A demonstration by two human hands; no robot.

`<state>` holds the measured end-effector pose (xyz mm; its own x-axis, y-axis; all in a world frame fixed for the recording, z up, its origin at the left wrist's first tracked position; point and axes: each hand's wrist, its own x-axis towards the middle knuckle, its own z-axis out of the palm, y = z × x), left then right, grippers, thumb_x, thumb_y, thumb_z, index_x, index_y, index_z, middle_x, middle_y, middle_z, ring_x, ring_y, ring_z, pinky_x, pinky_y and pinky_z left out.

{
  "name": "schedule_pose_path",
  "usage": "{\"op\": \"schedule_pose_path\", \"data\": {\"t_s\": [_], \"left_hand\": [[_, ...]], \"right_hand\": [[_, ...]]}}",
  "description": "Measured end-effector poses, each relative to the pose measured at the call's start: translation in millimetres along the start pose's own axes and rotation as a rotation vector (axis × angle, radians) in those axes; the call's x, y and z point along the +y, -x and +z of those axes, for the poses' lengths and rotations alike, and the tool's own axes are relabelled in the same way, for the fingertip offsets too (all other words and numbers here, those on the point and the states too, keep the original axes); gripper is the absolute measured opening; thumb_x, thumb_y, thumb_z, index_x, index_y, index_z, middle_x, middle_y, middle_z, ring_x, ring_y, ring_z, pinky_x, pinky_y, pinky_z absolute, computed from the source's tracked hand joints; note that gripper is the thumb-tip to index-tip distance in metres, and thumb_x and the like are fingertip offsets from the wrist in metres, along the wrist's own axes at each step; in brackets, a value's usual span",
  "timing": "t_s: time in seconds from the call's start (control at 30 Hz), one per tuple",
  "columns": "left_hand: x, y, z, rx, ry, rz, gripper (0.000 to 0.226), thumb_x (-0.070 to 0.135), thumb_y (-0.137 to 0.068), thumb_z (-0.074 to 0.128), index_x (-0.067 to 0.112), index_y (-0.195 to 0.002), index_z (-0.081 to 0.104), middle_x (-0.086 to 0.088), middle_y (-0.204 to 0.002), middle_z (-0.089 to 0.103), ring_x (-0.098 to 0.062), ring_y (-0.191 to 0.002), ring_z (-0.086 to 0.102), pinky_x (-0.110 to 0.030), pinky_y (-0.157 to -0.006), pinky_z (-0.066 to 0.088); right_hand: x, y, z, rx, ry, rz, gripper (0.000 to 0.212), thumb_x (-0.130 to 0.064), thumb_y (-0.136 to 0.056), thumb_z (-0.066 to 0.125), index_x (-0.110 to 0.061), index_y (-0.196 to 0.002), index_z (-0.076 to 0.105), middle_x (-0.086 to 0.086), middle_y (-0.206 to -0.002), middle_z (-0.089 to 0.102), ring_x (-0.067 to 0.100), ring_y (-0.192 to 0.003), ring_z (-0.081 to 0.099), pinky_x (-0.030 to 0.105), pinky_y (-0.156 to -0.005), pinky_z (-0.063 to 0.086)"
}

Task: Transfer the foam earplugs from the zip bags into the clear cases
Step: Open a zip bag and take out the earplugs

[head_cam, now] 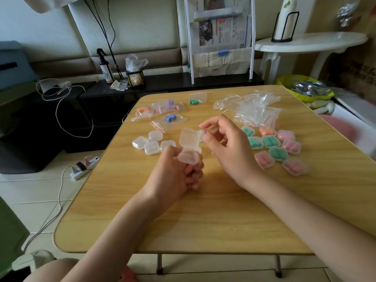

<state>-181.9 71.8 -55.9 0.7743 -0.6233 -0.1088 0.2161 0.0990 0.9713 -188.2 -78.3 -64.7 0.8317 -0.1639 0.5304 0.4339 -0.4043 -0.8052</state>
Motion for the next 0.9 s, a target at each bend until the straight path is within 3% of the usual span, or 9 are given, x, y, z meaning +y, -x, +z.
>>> {"op": "schedule_pose_path", "data": {"t_s": [0.13,0.27,0.33,0.43,0.57,0.73,0.9], "left_hand": [[2.1,-4.2,-16.0,0.092,0.144,0.094,0.029,0.039,-0.078,0.03,0.013,-0.075,0.041,-0.001,-0.068,0.033,-0.014,-0.061,0.032,-0.029,-0.059,0.029],[0.3,-2.4,-16.0,0.049,0.162,0.079,0.04,0.043,-0.075,0.034,0.01,-0.094,0.048,-0.003,-0.073,0.032,-0.014,-0.063,0.035,-0.031,-0.063,0.029],[0.5,-1.1,-12.5,0.043,0.133,0.074,0.039,0.042,-0.074,0.035,0.011,-0.093,0.049,-0.003,-0.075,0.036,-0.015,-0.063,0.034,-0.032,-0.063,0.029],[0.4,-2.5,-10.9,0.101,0.138,0.064,0.042,0.041,-0.091,0.021,0.01,-0.089,0.05,-0.003,-0.074,0.037,-0.016,-0.063,0.032,-0.032,-0.063,0.031],[-1.7,-4.1,-8.7,0.133,0.097,0.084,0.049,0.041,-0.097,0.013,0.012,-0.09,0.051,-0.001,-0.073,0.041,-0.014,-0.062,0.035,-0.028,-0.06,0.033],[-0.9,-4.5,-6.6,0.084,0.102,0.088,0.047,0.04,-0.097,0.01,0.015,-0.089,0.049,0.001,-0.075,0.054,-0.014,-0.068,0.039,-0.03,-0.064,0.032],[-3.5,-6.2,-7.0,0.051,0.091,0.081,0.045,0.038,-0.098,0.009,0.015,-0.09,0.047,0.007,-0.065,0.062,-0.008,-0.059,0.049,-0.024,-0.06,0.038]], "right_hand": [[-2.4,2.0,-3.3,-0.043,0.032,-0.109,0.007,-0.016,-0.087,0.068,-0.011,-0.089,0.063,0.002,-0.078,0.06,0.013,-0.069,0.054,0.022,-0.06,0.046],[0.3,7.1,5.4,-0.192,0.204,-0.228,0.025,-0.03,-0.079,0.073,-0.017,-0.1,0.069,-0.007,-0.084,0.055,0.003,-0.076,0.049,0.015,-0.065,0.041],[2.8,9.1,9.4,-0.198,0.262,-0.219,0.037,-0.039,-0.077,0.07,-0.02,-0.108,0.064,-0.01,-0.088,0.052,0.0,-0.079,0.047,0.017,-0.068,0.041],[2.3,12.6,11.2,-0.129,0.223,-0.141,0.043,-0.038,-0.075,0.077,-0.023,-0.104,0.049,-0.014,-0.087,0.048,0.003,-0.075,0.047,0.024,-0.066,0.044],[2.2,12.5,13.3,-0.134,0.287,-0.166,0.035,-0.035,-0.073,0.078,-0.021,-0.092,0.053,-0.018,-0.088,0.046,-0.006,-0.077,0.044,0.025,-0.066,0.044],[7.0,13.2,16.6,-0.149,0.326,-0.169,0.027,-0.039,-0.077,0.073,-0.019,-0.093,0.065,-0.012,-0.09,0.051,0.003,-0.077,0.045,0.033,-0.066,0.048],[9.0,11.2,16.8,-0.163,0.222,-0.145,0.012,-0.025,-0.079,0.075,-0.016,-0.083,0.069,-0.007,-0.085,0.055,0.002,-0.079,0.053,0.013,-0.069,0.04]]}}
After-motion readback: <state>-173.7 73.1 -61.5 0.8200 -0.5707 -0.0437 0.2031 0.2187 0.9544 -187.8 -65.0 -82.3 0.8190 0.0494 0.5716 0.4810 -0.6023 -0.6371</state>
